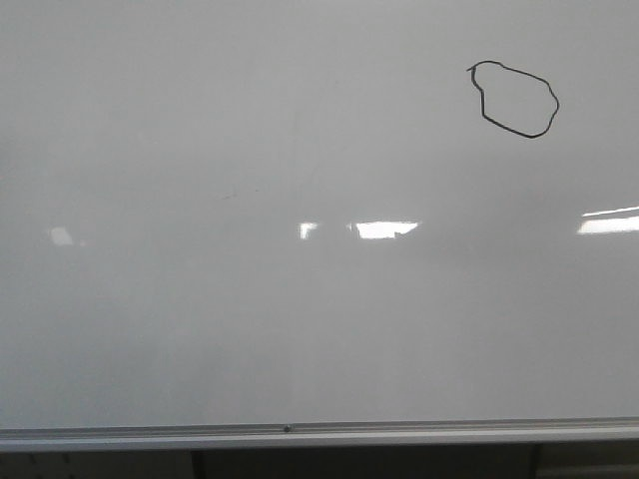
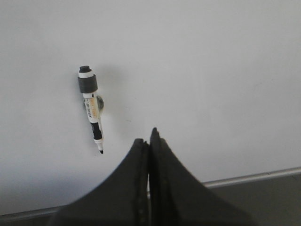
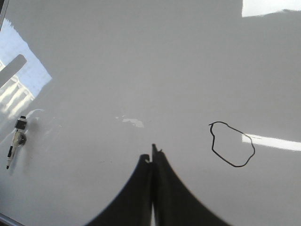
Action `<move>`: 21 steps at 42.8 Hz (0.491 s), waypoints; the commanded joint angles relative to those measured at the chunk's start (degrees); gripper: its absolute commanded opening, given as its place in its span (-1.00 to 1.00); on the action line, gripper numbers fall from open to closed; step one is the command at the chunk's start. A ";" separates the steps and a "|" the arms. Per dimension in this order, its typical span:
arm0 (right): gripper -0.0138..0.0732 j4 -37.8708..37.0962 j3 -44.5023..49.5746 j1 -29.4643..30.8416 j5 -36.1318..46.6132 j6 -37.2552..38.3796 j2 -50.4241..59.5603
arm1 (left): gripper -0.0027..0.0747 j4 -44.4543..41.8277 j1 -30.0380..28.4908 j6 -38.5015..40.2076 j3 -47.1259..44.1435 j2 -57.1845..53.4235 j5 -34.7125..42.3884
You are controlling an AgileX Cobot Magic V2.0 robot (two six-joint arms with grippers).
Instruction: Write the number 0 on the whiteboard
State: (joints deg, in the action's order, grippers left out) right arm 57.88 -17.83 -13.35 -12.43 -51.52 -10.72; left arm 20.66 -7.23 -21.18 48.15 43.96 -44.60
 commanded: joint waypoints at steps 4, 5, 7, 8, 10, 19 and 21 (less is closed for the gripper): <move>-0.84 0.75 -1.62 0.30 2.75 -0.47 -0.59 | -0.98 -0.99 2.05 3.91 -6.97 -7.42 18.87; -0.84 0.75 -1.62 0.32 2.70 -0.47 -0.59 | -0.98 -2.32 2.52 4.97 -8.60 -8.82 20.41; -0.84 0.75 -1.62 0.32 2.70 -0.47 -0.59 | -0.98 -5.95 3.68 9.92 -12.61 -12.35 26.03; -0.84 0.75 -1.62 0.32 2.70 -0.47 -0.59 | -0.98 -7.63 4.29 11.98 -14.97 -14.43 27.83; -0.84 0.75 -1.62 0.32 2.70 -0.47 -0.59 | -0.98 -12.21 5.18 16.52 -18.99 -18.12 31.04; -0.84 0.75 -1.62 0.32 2.70 -0.47 -0.59 | -0.98 -21.10 5.35 27.85 -33.77 -34.21 34.20; -0.84 0.75 -1.62 0.32 2.70 -0.47 -0.59 | -0.98 -21.55 4.88 27.85 -36.27 -37.97 34.20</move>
State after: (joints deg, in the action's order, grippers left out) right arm 57.88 -17.83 -13.35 -12.39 -51.52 -10.72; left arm 0.81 -1.91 4.29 13.75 10.03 -15.81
